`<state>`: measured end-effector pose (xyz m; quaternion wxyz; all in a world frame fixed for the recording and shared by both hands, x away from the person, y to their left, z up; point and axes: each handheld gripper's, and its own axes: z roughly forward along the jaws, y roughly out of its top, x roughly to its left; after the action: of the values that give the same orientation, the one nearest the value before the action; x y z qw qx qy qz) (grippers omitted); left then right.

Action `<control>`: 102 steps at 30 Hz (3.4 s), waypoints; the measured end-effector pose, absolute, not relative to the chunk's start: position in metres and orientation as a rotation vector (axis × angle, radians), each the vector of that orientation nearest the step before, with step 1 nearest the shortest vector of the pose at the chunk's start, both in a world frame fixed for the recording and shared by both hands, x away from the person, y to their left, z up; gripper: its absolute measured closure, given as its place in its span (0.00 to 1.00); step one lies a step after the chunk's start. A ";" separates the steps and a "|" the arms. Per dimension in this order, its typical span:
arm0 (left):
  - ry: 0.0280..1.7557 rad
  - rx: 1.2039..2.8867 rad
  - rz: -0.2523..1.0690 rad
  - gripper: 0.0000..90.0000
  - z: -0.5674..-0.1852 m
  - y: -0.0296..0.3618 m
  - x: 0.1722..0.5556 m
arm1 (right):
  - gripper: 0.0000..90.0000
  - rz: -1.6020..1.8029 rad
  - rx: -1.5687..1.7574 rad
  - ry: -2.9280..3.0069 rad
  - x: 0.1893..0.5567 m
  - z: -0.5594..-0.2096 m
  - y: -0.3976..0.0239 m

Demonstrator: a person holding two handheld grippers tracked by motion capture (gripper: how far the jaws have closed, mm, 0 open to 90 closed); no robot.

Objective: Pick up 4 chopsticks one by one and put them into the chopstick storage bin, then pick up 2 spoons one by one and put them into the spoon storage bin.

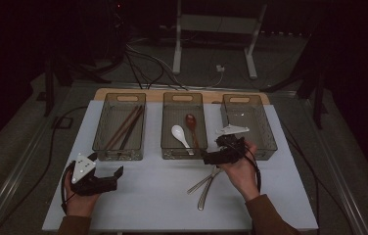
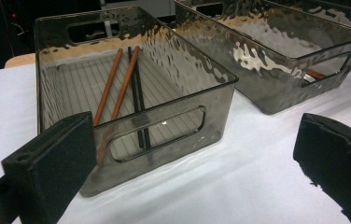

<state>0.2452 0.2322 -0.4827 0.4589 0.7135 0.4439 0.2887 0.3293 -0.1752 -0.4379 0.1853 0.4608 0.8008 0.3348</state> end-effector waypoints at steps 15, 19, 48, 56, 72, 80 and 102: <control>1.094 1.760 0.709 0.01 -0.483 0.232 0.246 | 0.01 0.921 1.310 2.271 0.317 -0.450 -0.184; 1.093 1.757 0.710 0.01 -0.483 0.232 0.246 | 0.01 0.911 1.316 2.271 0.316 -0.452 -0.187; 1.093 1.761 0.708 0.01 -0.483 0.231 0.246 | 0.01 0.879 1.335 2.316 0.297 -0.472 -0.190; 1.092 1.763 0.709 0.01 -0.483 0.231 0.246 | 0.01 0.868 1.343 2.320 0.294 -0.477 -0.192; 1.093 1.762 0.709 0.01 -0.483 0.231 0.245 | 0.01 0.849 1.341 2.340 0.290 -0.483 -0.189; 1.089 1.764 0.712 0.01 -0.483 0.231 0.245 | 0.01 0.834 1.339 2.349 0.290 -0.487 -0.187; 1.089 1.763 0.709 0.01 -0.483 0.230 0.245 | 0.01 0.796 1.350 2.381 0.287 -0.499 -0.183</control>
<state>0.2453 0.2303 -0.4830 0.4578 0.7157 0.4420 0.2879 0.2873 -0.1830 -0.4989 0.1451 0.4684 0.8265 0.2763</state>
